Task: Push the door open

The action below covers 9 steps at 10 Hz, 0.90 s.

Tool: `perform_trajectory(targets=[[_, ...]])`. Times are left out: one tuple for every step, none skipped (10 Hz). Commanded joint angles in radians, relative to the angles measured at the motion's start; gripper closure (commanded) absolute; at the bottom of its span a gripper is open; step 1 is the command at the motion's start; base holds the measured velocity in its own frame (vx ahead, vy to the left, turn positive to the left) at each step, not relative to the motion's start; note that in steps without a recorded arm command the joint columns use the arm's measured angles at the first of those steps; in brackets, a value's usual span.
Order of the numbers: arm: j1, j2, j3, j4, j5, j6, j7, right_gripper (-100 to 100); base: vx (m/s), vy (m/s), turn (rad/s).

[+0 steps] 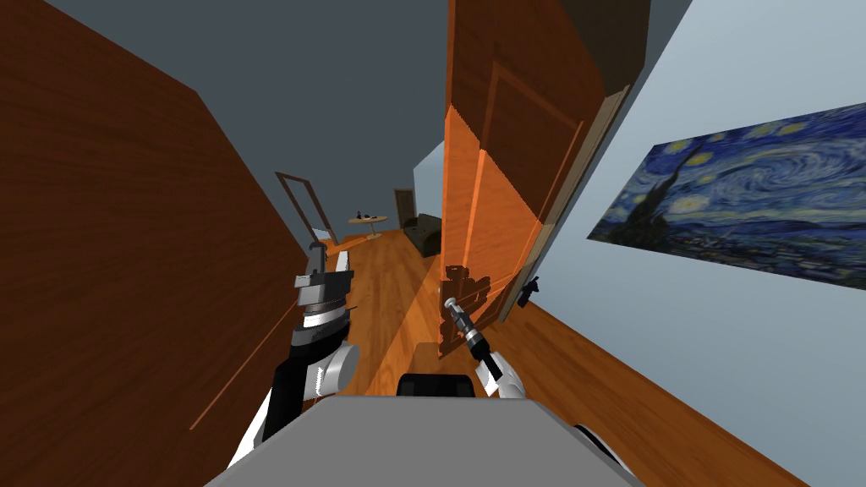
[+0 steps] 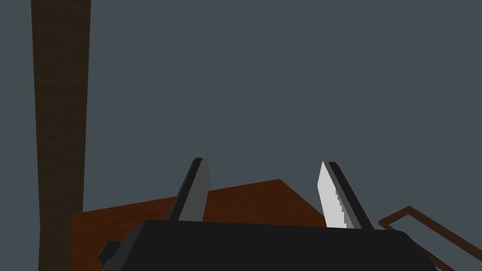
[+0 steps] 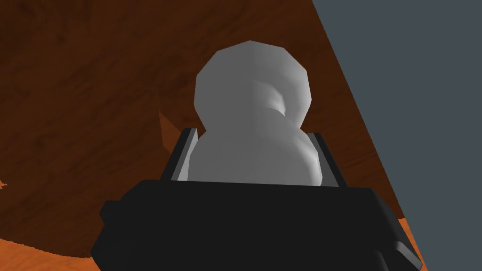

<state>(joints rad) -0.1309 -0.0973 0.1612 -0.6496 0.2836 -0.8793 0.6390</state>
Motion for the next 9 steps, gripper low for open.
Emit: perform_trajectory(targets=[[-0.01, -0.004, -0.005, 0.002, -0.012, 0.0, -0.037, 100, 0.044, 0.022, -0.023], [-0.013, -0.004, 0.001, 0.005, -0.025, 0.001, -0.07, 100, 0.037, 0.024, -0.029], [-0.013, -0.004, 0.001, 0.005, -0.025, 0.001, -0.078, 100, 0.027, 0.021, -0.018], [-0.015, -0.004, 0.007, 0.008, -0.038, 0.001, -0.117, 100, 0.035, 0.019, -0.043], [-0.018, -0.004, 0.013, 0.011, -0.052, 0.002, -0.141, 100, 0.054, 0.022, -0.049], [-0.018, -0.004, 0.013, 0.011, -0.052, 0.002, -0.159, 100, 0.047, 0.02, -0.011], [-0.02, -0.004, 0.019, 0.014, -0.065, 0.002, -0.195, 100, 0.049, 0.028, -0.034], [-0.02, -0.004, 0.019, 0.014, -0.065, 0.002, -0.2, 100, 0.037, 0.022, -0.019], [-0.023, -0.004, 0.025, 0.017, -0.08, 0.003, -0.239, 100, 0.042, 0.021, -0.032]])
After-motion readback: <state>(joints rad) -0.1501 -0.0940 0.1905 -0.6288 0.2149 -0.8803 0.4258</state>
